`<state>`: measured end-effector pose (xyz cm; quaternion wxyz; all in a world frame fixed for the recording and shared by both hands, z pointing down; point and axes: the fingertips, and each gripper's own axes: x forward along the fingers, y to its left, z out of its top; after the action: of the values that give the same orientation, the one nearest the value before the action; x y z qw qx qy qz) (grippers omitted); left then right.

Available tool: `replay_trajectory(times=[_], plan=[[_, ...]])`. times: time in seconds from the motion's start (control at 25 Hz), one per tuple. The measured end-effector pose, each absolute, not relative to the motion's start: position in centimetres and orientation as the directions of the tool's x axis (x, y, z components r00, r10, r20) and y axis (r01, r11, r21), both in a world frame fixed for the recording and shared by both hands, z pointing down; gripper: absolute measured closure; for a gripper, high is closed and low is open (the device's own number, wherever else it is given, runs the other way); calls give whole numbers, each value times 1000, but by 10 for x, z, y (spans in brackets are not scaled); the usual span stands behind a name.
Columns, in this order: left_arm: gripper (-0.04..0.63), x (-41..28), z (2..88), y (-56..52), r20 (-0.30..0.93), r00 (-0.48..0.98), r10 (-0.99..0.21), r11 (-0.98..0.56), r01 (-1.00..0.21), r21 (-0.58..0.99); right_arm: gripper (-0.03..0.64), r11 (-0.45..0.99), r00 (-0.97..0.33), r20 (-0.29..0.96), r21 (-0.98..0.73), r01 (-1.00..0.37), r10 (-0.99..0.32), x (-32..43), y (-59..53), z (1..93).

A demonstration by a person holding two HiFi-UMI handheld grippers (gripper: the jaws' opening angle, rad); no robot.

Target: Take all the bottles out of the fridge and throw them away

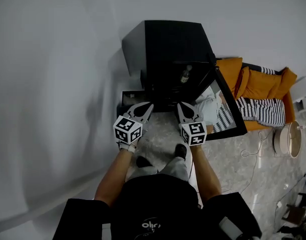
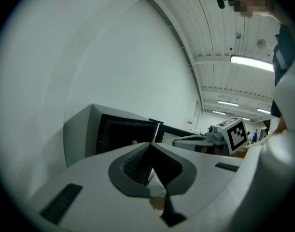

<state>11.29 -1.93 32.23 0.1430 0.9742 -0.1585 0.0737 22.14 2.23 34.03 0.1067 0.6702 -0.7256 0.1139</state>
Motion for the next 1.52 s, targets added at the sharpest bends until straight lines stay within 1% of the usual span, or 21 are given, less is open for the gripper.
replay_trajectory(times=[0.32,0.56,0.92,1.16,1.52], plan=[[594,88,336,-5,209,942,-263,-915,-312,256,609,24,-32,306,-27,-999,-951,205,36,348],[594,91,343,-5,227,943,-245,-919,-300,254,608,4,-13,323,-28,-1000,-946,211,37,358],[594,130,360,-24,255,938,-235,-920,-299,255,607,-26,15,342,-28,-999,-939,255,4,384],[594,168,366,-43,268,938,-219,-920,-290,263,607,-57,41,351,-35,-998,-935,294,-25,396],[594,216,379,-66,267,943,-201,-929,-270,255,607,-114,108,324,0,-993,-940,341,-69,411]])
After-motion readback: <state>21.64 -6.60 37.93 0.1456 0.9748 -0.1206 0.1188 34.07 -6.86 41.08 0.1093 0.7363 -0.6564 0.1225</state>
